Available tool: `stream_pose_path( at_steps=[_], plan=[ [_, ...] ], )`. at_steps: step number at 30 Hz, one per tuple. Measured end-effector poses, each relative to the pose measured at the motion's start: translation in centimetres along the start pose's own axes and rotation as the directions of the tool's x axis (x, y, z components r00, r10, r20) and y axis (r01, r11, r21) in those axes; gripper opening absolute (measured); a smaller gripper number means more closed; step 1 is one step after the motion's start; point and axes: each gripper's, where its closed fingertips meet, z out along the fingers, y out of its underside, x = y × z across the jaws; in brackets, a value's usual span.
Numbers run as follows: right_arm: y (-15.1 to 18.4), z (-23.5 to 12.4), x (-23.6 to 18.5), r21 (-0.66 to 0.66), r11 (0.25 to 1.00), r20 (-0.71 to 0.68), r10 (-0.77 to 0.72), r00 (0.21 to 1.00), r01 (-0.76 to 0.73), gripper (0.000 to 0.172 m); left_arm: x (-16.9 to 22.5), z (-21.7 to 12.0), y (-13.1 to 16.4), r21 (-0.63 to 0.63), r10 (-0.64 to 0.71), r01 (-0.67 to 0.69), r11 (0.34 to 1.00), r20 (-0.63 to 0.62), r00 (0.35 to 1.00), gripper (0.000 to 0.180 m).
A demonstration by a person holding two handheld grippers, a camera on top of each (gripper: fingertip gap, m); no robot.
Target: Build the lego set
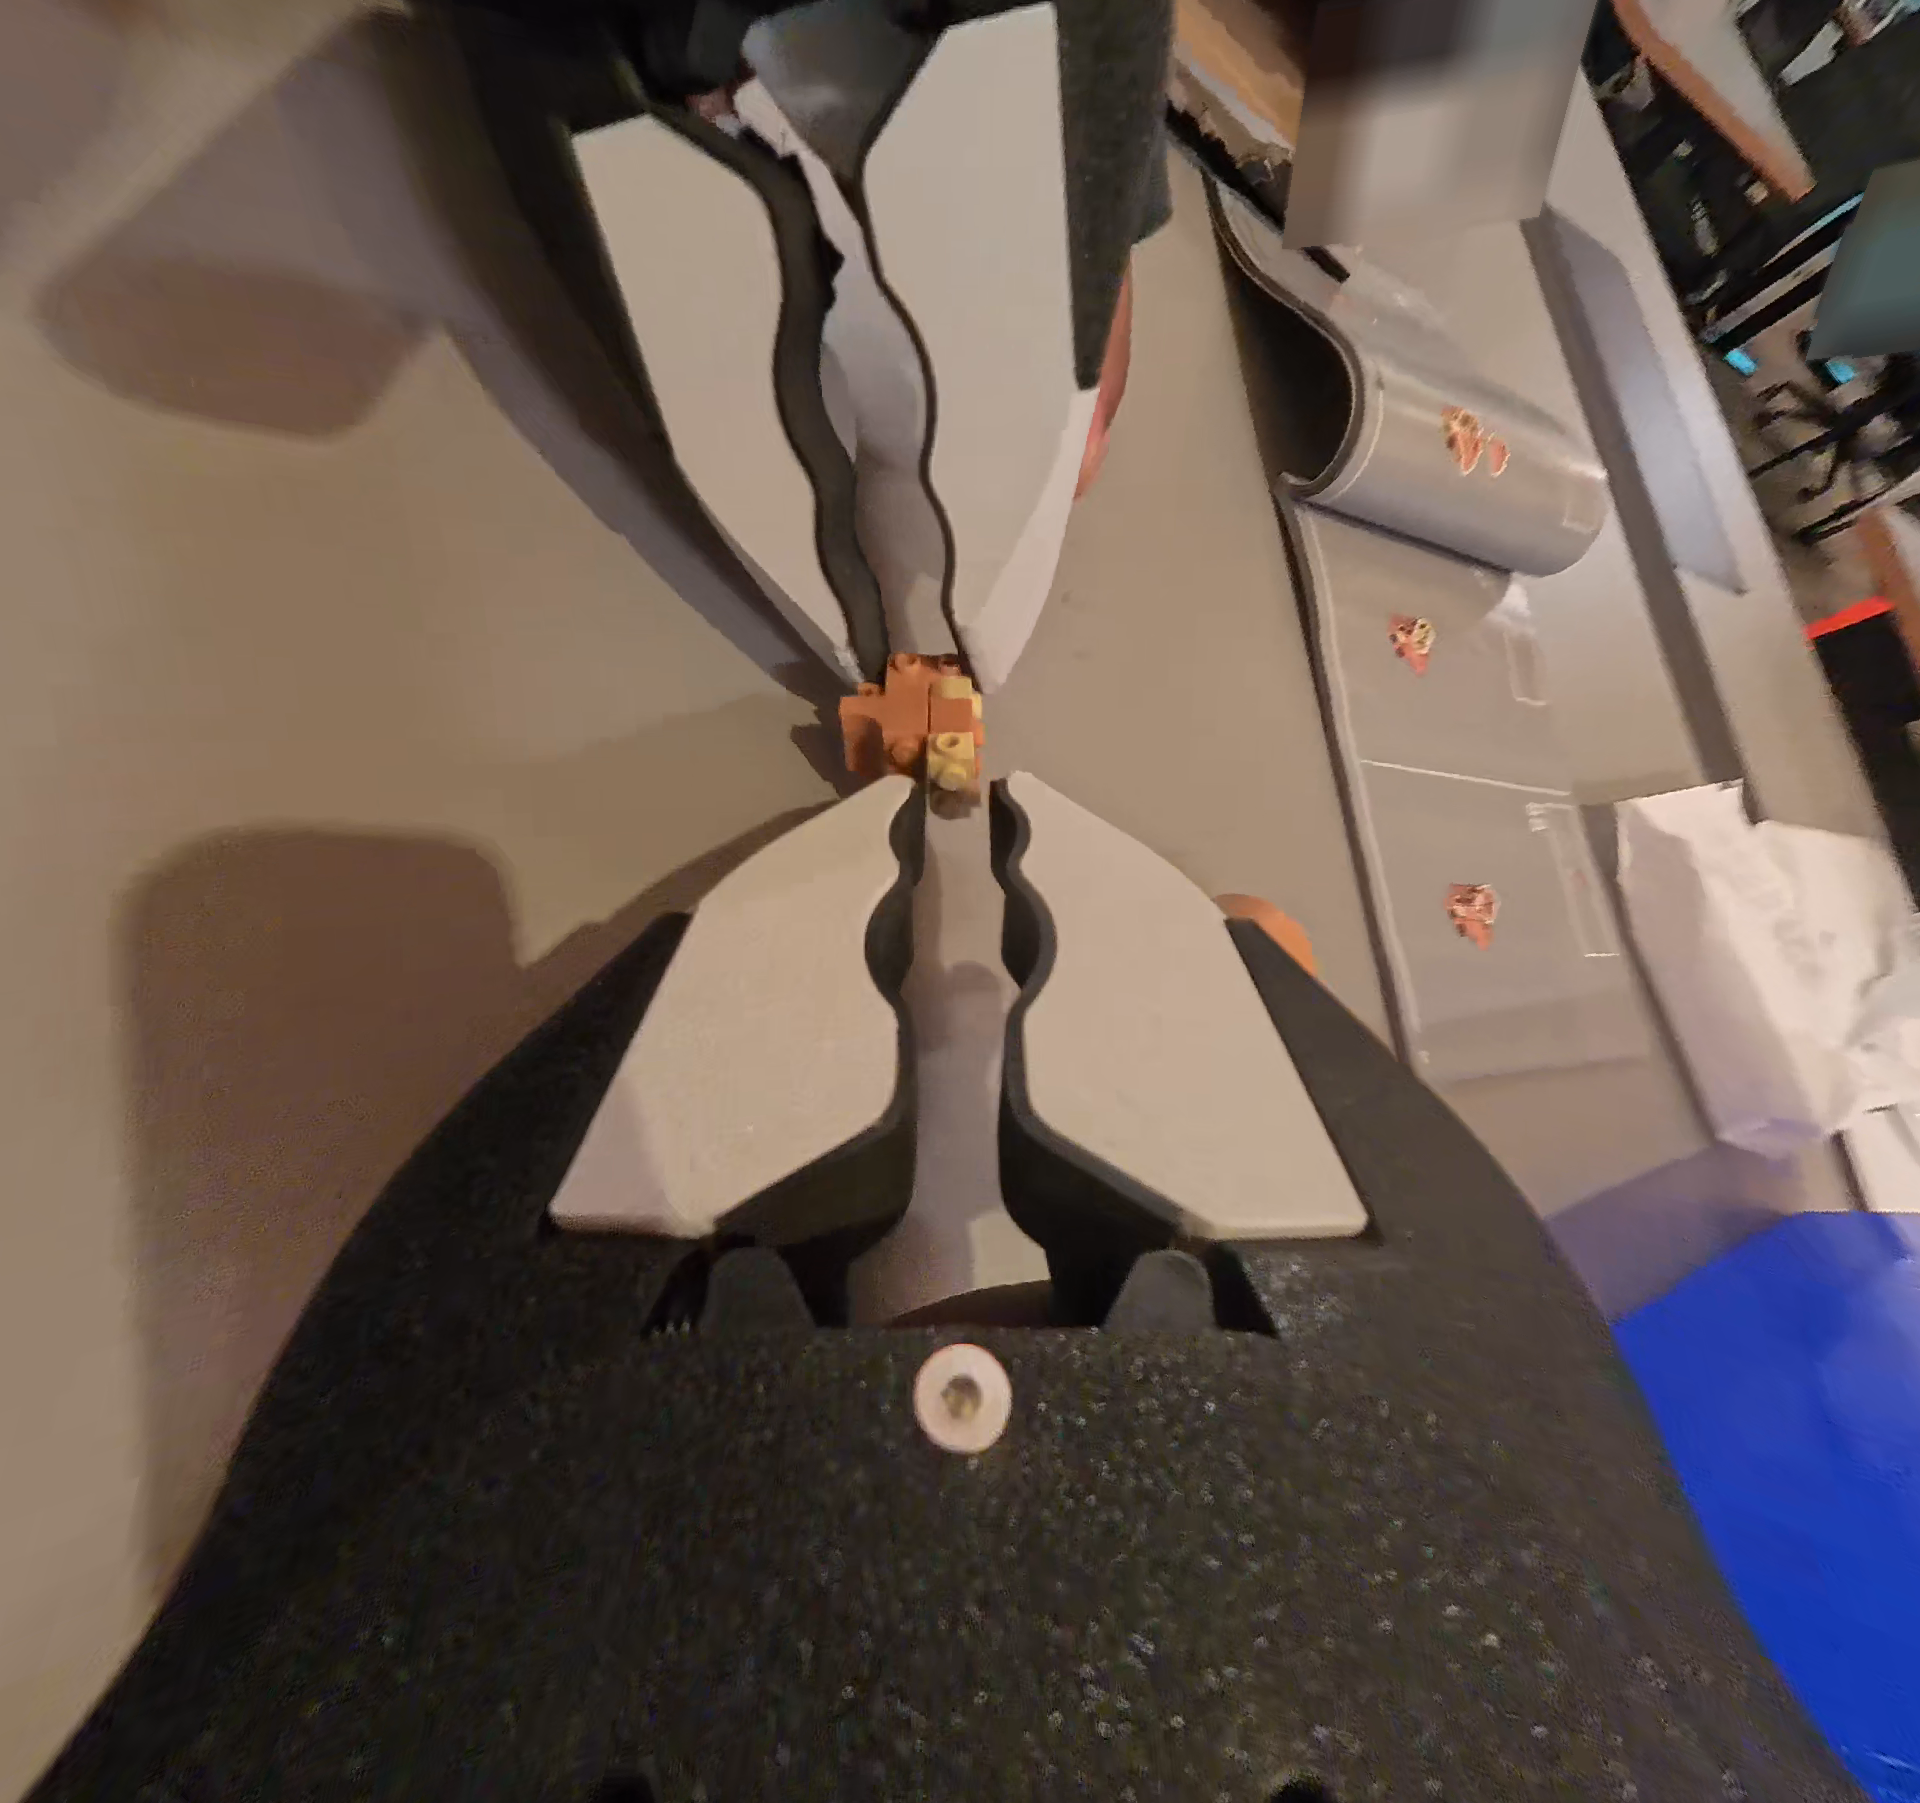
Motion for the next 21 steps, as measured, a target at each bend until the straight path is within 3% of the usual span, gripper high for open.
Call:
stream_pose_path(
  at_steps=[12, 21],
  plan=[
    [-0.21, 0.09, -0.64, -0.025, 0.984, -0.040, -0.178, 0.983, 0.177, 0.008, 0.56, 0.14, -0.14, -0.008, 0.005, -0.005, 1.000, -0.028, 1.000, 0.017],
    [-0.11, 0.15, -0.47, -0.013, 0.999, 0.030, 0.034, 0.999, -0.034, 0.007, 0.37, 0.08, -0.20, -0.033, 0.063, -0.063, 0.997, 0.011, 0.998, 0.018]
  ],
)
